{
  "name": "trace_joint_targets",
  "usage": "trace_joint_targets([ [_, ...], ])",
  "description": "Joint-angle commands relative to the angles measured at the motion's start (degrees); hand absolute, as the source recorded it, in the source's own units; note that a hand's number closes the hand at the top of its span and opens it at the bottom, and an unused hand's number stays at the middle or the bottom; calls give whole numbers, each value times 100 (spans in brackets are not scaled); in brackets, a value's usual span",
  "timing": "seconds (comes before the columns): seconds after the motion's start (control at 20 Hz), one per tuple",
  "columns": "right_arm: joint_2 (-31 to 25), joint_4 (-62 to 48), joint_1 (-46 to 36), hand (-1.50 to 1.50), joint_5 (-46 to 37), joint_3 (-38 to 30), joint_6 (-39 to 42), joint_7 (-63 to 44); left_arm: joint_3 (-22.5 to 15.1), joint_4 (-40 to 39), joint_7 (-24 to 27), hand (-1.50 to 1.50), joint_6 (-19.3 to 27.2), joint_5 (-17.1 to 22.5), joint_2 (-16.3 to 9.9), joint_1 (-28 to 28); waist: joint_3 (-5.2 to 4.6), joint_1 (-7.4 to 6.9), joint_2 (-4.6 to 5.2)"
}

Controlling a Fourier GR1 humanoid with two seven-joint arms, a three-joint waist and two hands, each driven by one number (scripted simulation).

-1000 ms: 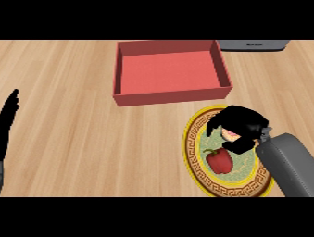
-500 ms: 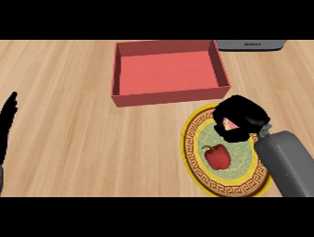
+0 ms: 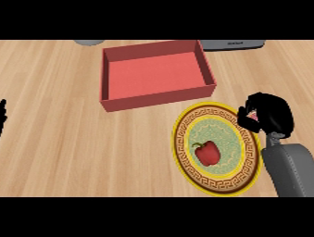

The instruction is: Pick the cupcake from the plate and place it in the cardboard box

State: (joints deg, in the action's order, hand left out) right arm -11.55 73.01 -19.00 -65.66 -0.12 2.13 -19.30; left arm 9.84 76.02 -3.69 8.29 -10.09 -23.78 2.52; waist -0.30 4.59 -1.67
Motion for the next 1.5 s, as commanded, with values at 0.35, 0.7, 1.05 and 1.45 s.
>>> trace_joint_targets([
  [0.35, 984, 3340, -222, 150, -1905, 1375, 801, -2707, -257, 205, 81, 0, 28, -154, 239, -11, 21, -381, 102],
  [0.7, 1150, 2350, -1872, 150, -1039, 1314, 652, -3289, -200, 310, -178, 0, -181, -143, 163, 250, 30, -534, 169],
  [1.05, 1154, 200, -3264, 150, -438, 553, -744, -3221, -282, -55, -12, 0, -100, -307, 338, 486, 28, -577, 204],
  [1.45, 1110, -2222, -4587, 150, 216, -561, -1929, -2669, -203, 332, -156, 0, -433, -122, 157, 481, 30, -732, 249],
])
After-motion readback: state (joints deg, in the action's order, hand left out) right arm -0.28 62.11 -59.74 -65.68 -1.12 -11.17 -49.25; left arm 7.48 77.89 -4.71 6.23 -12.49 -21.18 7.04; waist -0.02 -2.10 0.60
